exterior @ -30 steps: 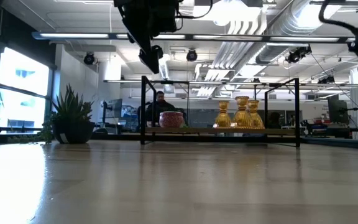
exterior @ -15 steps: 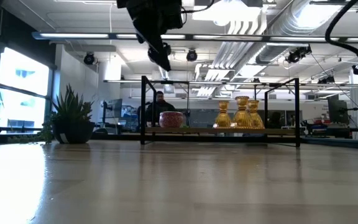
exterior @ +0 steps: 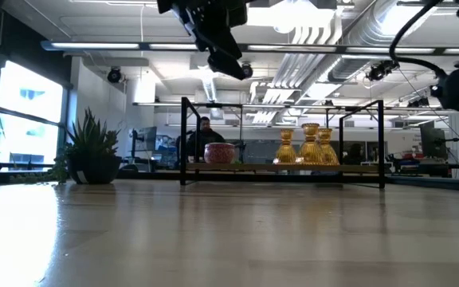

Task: Pick & Place candle stick holders
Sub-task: Put the blue patterned scented candle on the shelf

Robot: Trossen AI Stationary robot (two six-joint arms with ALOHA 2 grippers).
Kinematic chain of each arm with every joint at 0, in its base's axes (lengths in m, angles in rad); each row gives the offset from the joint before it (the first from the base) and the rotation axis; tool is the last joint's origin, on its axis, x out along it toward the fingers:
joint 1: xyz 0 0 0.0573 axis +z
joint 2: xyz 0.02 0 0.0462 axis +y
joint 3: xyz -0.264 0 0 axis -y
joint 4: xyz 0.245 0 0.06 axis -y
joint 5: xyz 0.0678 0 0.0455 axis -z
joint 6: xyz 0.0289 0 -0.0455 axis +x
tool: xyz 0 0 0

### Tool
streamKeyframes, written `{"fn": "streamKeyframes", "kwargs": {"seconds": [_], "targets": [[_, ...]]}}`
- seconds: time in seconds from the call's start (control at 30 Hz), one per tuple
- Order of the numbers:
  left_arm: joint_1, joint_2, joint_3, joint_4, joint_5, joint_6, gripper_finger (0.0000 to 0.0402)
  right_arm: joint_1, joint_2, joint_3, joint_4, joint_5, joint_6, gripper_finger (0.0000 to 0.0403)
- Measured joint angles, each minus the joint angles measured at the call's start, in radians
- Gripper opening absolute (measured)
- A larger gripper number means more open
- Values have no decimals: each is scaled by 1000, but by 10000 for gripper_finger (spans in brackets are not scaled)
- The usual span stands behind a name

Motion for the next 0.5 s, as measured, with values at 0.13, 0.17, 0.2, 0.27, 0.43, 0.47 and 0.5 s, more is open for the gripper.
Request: {"fn": "streamKeyframes", "kwargs": {"seconds": [0.13, 0.17, 0.2, 0.27, 0.43, 0.47, 0.5], "targets": [[0, 0, 0, 0, 0, -2, 335, -43, 0, 0, 11, 25, -67, 370], [0, 0, 0, 0, 0, -2, 335, -53, 0, 0, 13, 25, -78, 370], [0, 0, 0, 0, 0, -2, 335, -62, 0, 0, 14, 25, -92, 370], [0, 0, 0, 0, 0, -2, 335, -81, 0, 0, 16, 25, -117, 370], [0, 0, 0, -1, 0, -2, 335, -126, 0, 0, 21, 25, -167, 370], [0, 0, 0, -1, 0, -2, 335, -133, 0, 0, 22, 25, -172, 370], [0, 0, 0, -1, 0, -2, 335, -139, 0, 0, 23, 25, -174, 370]]}}
